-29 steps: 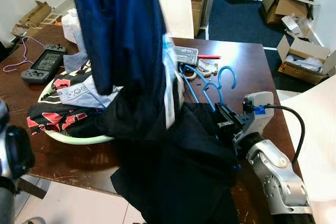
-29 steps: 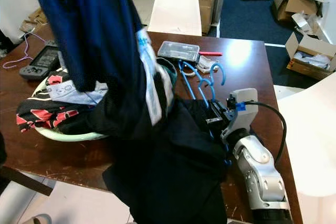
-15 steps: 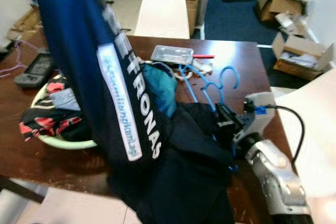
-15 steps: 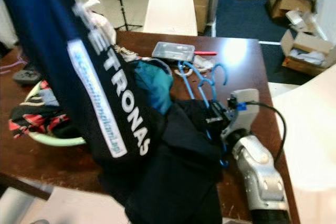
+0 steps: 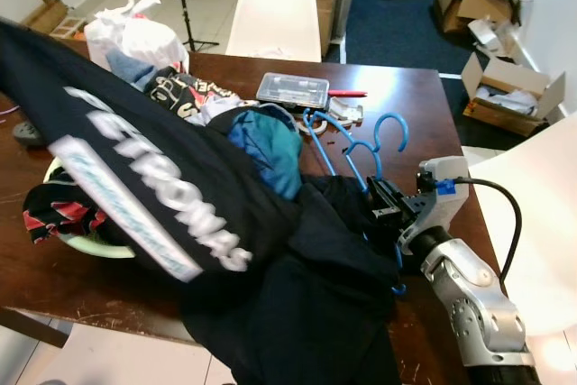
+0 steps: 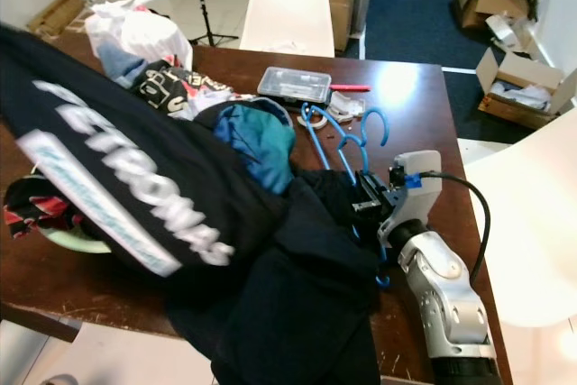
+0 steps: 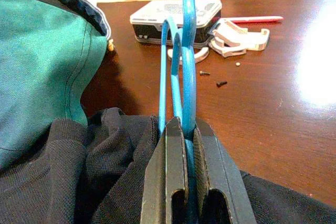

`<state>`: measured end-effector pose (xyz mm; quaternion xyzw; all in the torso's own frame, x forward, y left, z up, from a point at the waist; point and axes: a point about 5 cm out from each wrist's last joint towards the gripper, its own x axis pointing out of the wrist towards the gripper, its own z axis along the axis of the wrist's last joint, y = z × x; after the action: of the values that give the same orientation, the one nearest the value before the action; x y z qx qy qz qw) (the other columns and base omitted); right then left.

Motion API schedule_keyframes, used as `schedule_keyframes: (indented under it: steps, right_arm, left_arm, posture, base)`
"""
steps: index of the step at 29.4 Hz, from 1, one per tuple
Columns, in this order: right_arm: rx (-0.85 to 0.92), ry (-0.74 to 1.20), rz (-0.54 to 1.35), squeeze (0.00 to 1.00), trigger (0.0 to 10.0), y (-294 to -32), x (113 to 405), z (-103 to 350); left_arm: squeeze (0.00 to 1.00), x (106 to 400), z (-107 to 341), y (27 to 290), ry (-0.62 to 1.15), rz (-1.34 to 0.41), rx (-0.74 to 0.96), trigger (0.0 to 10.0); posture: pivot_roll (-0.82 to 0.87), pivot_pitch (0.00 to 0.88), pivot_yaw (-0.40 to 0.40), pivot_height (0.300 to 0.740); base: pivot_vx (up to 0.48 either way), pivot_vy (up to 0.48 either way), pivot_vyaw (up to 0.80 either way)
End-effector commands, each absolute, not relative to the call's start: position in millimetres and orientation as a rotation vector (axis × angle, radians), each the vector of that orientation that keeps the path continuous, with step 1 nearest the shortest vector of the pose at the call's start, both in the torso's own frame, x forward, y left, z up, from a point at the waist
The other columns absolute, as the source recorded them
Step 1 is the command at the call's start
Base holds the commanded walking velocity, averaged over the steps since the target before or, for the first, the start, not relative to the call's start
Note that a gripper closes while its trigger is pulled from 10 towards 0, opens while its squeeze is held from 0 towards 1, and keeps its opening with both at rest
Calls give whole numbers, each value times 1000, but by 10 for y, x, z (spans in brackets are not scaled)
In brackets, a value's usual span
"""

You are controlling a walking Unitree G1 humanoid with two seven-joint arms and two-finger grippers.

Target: Hang hanger

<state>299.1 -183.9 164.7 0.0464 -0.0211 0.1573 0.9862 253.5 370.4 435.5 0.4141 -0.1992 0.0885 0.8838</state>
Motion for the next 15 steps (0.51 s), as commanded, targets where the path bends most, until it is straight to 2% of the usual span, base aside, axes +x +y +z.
schedule_keyframes:
  steps: [1, 3, 7, 13, 15]
  right_arm:
    - [109, 68, 294, 0, 10000, -1867, 2956, 1413]
    - [108, 68, 291, 0, 10000, -1868, 2954, 1412]
    - [109, 67, 286, 0, 10000, -1868, 2951, 1410]
    - [110, 67, 282, 0, 10000, -1871, 2946, 1406]
    - [110, 68, 281, 0, 10000, -1876, 2945, 1402]
  left_arm:
    - [0, 2451, 4587, 3610, -501, 322, 1062, 0]
    - [0, 2473, 4683, 3461, -586, 352, 1135, 0]
    - [0, 2576, 4657, 3348, -622, 287, 1108, 0]
    - [0, 2663, 4654, 3364, -660, 331, 1075, 0]
    - [0, 2623, 4739, 3447, -711, 425, 1030, 0]
  posture:
    - [57, 175, 41, 740]
    - [55, 174, 43, 740]
    - [50, 170, 48, 740]
    - [48, 168, 49, 740]
    - [47, 166, 47, 740]
  base:
    - [0, 0, 0]
    - [0, 0, 0]
    - [0, 0, 0]
    - [0, 0, 0]
    - [0, 0, 0]
